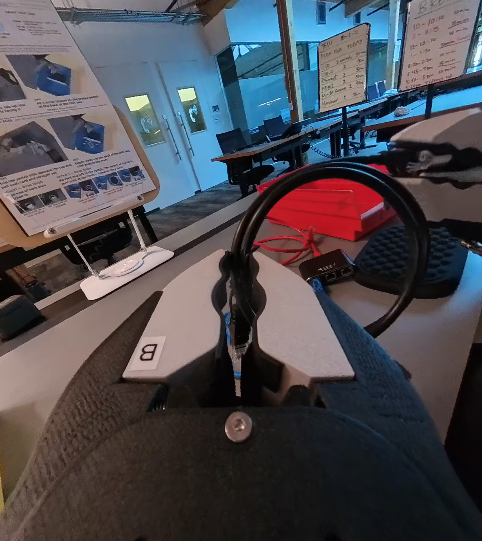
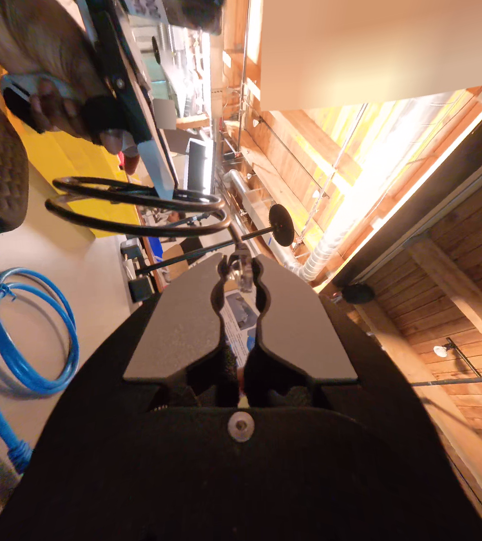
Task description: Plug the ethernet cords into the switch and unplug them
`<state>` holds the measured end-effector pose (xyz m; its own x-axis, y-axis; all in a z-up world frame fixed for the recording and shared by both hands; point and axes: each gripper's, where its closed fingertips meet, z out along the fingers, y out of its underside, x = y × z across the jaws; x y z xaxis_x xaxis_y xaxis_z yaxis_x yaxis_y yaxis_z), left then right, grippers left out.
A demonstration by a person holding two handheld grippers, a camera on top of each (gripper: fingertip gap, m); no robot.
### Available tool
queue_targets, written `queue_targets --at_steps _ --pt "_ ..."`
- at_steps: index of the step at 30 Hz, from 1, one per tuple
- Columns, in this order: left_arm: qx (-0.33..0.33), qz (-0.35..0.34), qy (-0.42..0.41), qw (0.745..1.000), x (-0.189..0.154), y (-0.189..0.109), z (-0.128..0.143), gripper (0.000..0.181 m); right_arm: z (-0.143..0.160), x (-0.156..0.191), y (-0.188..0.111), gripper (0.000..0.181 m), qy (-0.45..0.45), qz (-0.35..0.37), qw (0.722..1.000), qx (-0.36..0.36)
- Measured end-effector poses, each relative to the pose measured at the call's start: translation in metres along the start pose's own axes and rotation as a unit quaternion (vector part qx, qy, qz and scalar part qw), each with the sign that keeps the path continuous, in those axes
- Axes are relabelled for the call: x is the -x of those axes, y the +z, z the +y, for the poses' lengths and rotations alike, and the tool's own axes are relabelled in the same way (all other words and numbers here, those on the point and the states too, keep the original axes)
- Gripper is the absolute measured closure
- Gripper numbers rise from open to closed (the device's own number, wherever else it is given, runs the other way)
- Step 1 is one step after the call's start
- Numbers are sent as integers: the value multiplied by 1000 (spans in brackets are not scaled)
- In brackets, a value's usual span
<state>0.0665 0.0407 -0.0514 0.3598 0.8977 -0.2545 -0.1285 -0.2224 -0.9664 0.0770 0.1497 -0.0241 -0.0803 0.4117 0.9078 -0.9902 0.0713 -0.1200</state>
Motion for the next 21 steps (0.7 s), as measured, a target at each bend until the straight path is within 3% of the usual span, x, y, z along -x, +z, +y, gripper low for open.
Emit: queue_targets --at_steps 6,8,11,13,15,16,18,21 --pt "3 25 -7 1000 -6 0 2 169 1 -4 -2 167 20 -17 1000 0" --pt "-16 75 6 997 -16 -6 -4 165 2 -12 -4 168 68 -15 998 -6" --pt "-124 169 -6 978 -22 -35 -35 159 1 -31 -9 168 196 -10 980 -40" --pt "-195 181 -47 963 -4 -56 -54 158 1 -42 -11 168 315 -16 946 -71" --pt "-247 156 -77 953 19 -68 -62 158 -2 -46 -11 167 452 -49 884 -109" --pt "-256 134 -75 955 29 -69 -60 158 -3 -45 -9 167 525 -71 839 -123" --pt "-236 112 -44 964 32 -57 -46 155 -3 -33 -1 167 672 -130 719 -122" --pt "-194 155 10 969 -10 -29 -23 147 -3 3 11 168 832 -212 506 -82"
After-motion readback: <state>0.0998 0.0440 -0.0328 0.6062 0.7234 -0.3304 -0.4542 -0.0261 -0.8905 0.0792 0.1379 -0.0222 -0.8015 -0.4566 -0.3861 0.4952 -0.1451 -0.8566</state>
